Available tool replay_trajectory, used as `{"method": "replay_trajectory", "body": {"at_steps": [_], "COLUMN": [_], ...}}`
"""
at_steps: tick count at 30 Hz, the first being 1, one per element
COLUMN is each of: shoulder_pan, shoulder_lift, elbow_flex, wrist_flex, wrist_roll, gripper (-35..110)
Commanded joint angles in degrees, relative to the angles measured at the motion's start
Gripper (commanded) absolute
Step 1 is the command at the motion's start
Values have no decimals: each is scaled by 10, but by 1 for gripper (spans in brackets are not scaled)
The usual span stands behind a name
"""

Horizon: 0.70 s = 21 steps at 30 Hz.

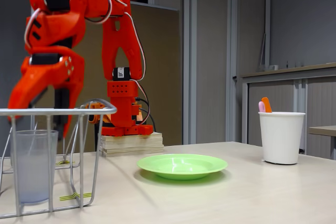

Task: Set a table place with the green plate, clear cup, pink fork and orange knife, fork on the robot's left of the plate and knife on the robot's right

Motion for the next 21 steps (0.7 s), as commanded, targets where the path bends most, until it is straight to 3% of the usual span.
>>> {"method": "replay_trajectory", "body": {"at_steps": [1,16,21], "shoulder_pan": [16,28,24], "shoulder_lift": [-3,-40,-38], "elbow_flex": [-22,-48,-75], "wrist_flex": [11,25,44], "wrist_roll": [7,24,26], "gripper": [53,30,31]}}
